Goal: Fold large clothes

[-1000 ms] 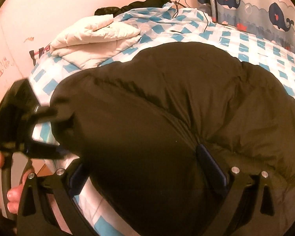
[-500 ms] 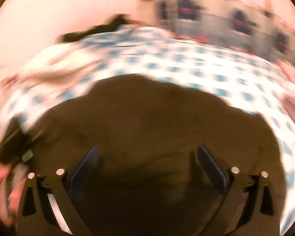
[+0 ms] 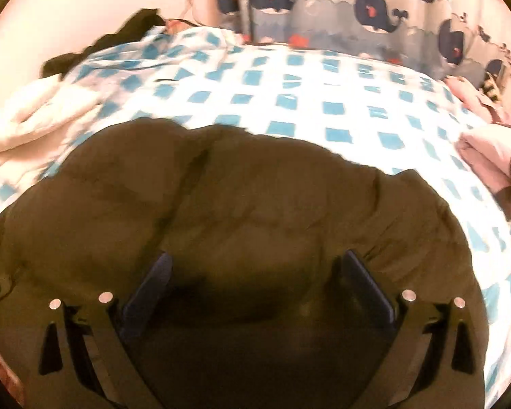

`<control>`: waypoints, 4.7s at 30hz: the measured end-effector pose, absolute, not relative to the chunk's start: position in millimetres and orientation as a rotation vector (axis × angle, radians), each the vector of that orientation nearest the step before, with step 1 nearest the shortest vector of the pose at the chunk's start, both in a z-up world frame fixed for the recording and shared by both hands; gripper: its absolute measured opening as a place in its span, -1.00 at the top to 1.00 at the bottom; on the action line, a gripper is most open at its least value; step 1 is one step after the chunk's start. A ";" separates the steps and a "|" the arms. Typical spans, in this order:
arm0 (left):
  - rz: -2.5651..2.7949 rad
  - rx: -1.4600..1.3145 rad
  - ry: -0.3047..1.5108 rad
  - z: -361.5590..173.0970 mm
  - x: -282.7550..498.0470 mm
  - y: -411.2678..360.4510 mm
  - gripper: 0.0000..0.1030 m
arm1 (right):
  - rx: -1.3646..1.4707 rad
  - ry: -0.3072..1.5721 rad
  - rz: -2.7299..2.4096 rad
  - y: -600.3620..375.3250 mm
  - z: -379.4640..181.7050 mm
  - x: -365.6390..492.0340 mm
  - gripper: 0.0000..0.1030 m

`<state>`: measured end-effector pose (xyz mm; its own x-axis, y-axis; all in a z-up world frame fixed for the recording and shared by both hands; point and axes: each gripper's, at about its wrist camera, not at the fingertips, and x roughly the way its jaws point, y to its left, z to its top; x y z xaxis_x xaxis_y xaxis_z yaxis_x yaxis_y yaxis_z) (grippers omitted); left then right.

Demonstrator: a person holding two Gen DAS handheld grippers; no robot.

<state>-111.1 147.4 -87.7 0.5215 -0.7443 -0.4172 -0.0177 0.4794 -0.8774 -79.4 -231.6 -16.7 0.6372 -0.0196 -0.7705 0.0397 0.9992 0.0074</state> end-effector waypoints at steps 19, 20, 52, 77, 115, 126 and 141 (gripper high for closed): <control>-0.519 -0.483 0.761 2.6 -126.6 74.0 0.60 | -0.201 0.936 -0.045 -196.8 -66.2 -81.6 -0.88; -0.530 -0.444 0.750 10.3 -129.5 64.3 0.60 | -0.194 0.942 -0.039 -198.6 -66.6 -81.0 -0.88; -0.901 0.873 0.761 4.2 -209.3 -272.0 0.61 | 0.917 0.437 0.139 -540.3 -5.8 -301.2 -0.86; -1.024 0.145 0.877 78.2 -168.6 -165.3 -0.16 | 0.440 1.058 0.010 -546.1 -22.5 -176.6 -0.86; -0.587 -0.087 0.751 60.1 -98.8 12.7 -0.44 | 0.685 1.027 0.419 -324.0 -75.8 -100.0 -0.89; -0.590 0.194 0.802 10.1 -119.6 -73.6 -0.53 | 0.379 0.686 0.132 -346.5 42.2 -133.0 -0.89; -0.576 0.231 0.773 14.2 -126.2 -62.6 -0.54 | 0.836 0.870 0.119 -345.0 -94.2 -56.2 -0.89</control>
